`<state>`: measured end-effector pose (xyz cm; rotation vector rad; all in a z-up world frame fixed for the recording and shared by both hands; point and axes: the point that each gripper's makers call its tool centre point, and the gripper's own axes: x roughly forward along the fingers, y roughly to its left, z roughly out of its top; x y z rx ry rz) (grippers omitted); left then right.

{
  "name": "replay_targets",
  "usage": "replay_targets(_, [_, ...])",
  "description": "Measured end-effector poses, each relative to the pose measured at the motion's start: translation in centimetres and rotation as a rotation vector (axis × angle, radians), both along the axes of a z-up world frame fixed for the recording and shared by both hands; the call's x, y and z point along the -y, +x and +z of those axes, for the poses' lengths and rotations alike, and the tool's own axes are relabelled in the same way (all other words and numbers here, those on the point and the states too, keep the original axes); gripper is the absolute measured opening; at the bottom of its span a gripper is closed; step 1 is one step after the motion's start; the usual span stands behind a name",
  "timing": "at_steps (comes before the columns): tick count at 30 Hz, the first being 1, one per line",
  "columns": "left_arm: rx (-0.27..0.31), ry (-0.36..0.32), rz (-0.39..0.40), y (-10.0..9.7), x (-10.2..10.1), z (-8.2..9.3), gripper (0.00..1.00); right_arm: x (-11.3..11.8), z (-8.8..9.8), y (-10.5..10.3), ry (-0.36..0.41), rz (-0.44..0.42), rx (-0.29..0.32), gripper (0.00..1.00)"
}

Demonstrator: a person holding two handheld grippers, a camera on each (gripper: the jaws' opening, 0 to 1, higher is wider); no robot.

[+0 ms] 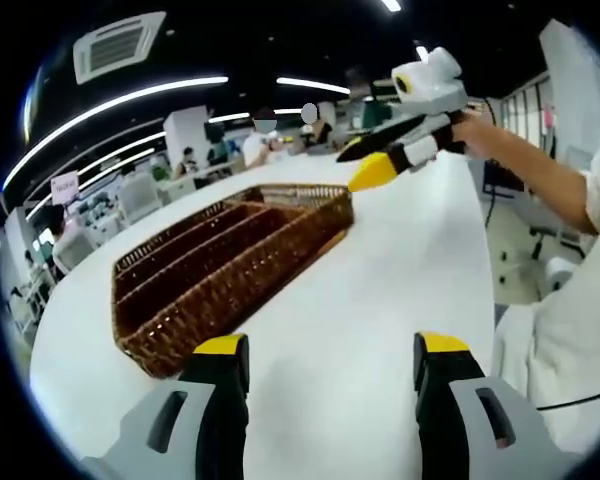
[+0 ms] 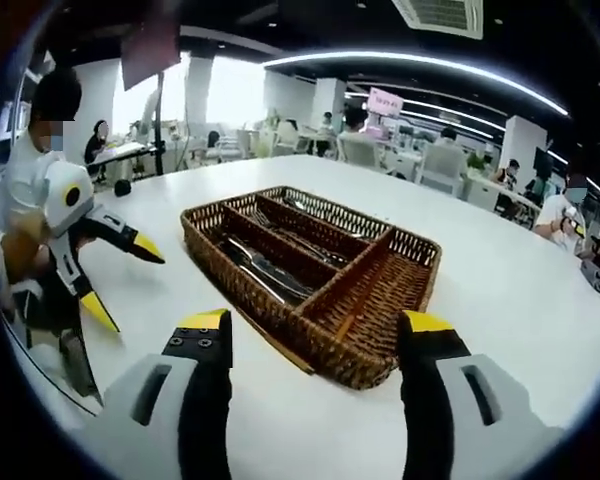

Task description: Arrange the knives, forks, and spoons in their matching storage slots by inserting each utensil handle-first until every utensil is classified and aligned in the correct compartment

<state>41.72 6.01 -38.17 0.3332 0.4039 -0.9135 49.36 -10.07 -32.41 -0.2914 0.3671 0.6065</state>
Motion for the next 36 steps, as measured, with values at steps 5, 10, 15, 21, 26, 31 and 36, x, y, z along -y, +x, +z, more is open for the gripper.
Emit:
replay_targets(5, [0.002, -0.005, 0.004, 0.1, 0.0, 0.1, 0.67, 0.3, 0.0, -0.8, 0.005, -0.001, 0.012, 0.70])
replay_targets(10, [0.012, -0.011, 0.004, 0.2, 0.1, 0.3, 0.67, 0.4, -0.2, -1.2, 0.021, 0.008, 0.019, 0.71])
replay_targets(15, [0.011, -0.008, 0.003, 0.1, 0.2, 0.2, 0.67, 0.4, -1.4, -1.7, 0.014, 0.026, 0.003, 0.70])
replay_targets(21, [0.007, -0.007, 0.008, 0.2, 0.1, 0.0, 0.67, 0.4, -2.2, -2.7, 0.022, 0.038, -0.004, 0.69])
replay_targets(26, [0.006, -0.005, 0.011, 0.2, 0.0, 0.0, 0.67, 0.2, -2.7, -3.2, 0.026, 0.055, 0.001, 0.65])
replay_targets(31, [0.004, 0.000, 0.010, 0.2, 0.1, 0.0, 0.67, -0.2, -3.7, -3.3, 0.041, 0.078, -0.028, 0.63])
replay_targets(36, [-0.002, 0.004, 0.011, 0.3, 0.2, -0.1, 0.67, -0.5, -4.2, -3.6, 0.051, 0.098, -0.042, 0.63])
